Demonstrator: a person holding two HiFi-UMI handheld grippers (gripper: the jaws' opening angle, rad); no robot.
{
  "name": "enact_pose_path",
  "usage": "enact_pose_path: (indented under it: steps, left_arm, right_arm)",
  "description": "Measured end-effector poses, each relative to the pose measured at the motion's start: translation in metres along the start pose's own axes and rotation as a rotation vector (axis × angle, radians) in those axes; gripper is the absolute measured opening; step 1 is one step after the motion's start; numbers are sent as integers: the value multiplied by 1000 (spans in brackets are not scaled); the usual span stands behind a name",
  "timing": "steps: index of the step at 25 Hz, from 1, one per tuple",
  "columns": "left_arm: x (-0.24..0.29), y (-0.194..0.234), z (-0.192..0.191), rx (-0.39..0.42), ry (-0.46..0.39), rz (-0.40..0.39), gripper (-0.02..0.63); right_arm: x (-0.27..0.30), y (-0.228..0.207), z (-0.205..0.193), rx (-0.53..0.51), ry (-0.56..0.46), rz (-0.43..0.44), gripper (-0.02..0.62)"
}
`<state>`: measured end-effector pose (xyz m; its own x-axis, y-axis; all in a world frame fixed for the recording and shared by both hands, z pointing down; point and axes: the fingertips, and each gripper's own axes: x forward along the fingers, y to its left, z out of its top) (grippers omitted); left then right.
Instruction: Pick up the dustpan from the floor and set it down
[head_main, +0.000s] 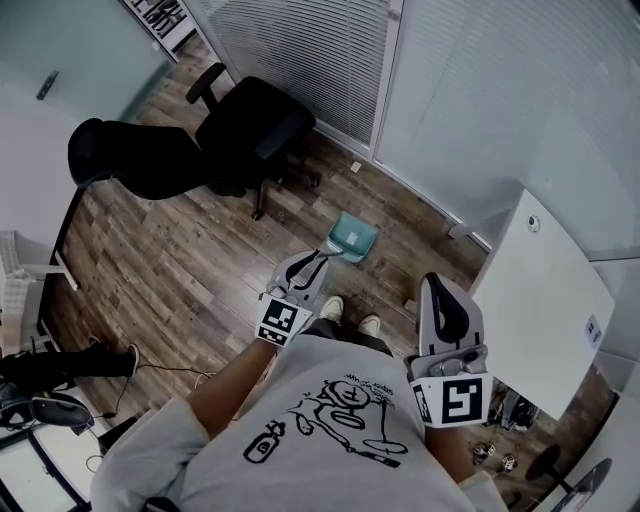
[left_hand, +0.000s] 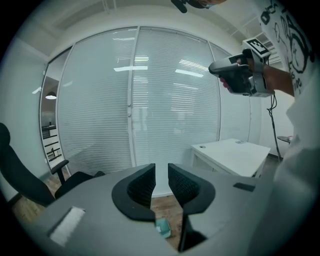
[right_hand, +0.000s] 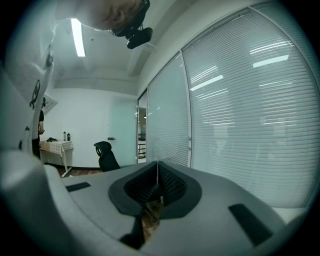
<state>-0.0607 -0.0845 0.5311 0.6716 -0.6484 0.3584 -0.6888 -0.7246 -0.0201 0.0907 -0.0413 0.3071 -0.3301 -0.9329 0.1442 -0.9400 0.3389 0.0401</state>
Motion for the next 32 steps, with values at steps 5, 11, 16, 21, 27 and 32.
enact_pose_path:
  steps: [5, 11, 16, 21, 27, 32]
  left_arm:
    - [3, 9, -33, -12, 62, 11, 64]
    - [10, 15, -66, -35, 141, -10, 64]
    - [18, 20, -92, -75, 202, -29, 68]
    - [23, 24, -127, -132, 288, -47, 80]
    - [29, 32, -168, -111, 392, -63, 111]
    - [35, 37, -200, -150, 466, -74, 114]
  right_arm:
    - [1, 1, 0, 1, 1, -5, 6]
    - [3, 0, -2, 3, 9, -9, 6]
    - [5, 1, -3, 6, 16, -13, 6]
    - [4, 5, -6, 10, 24, -9, 6]
    - [5, 8, -4, 6, 29, -7, 6]
    - [4, 8, -7, 4, 38, -14, 6]
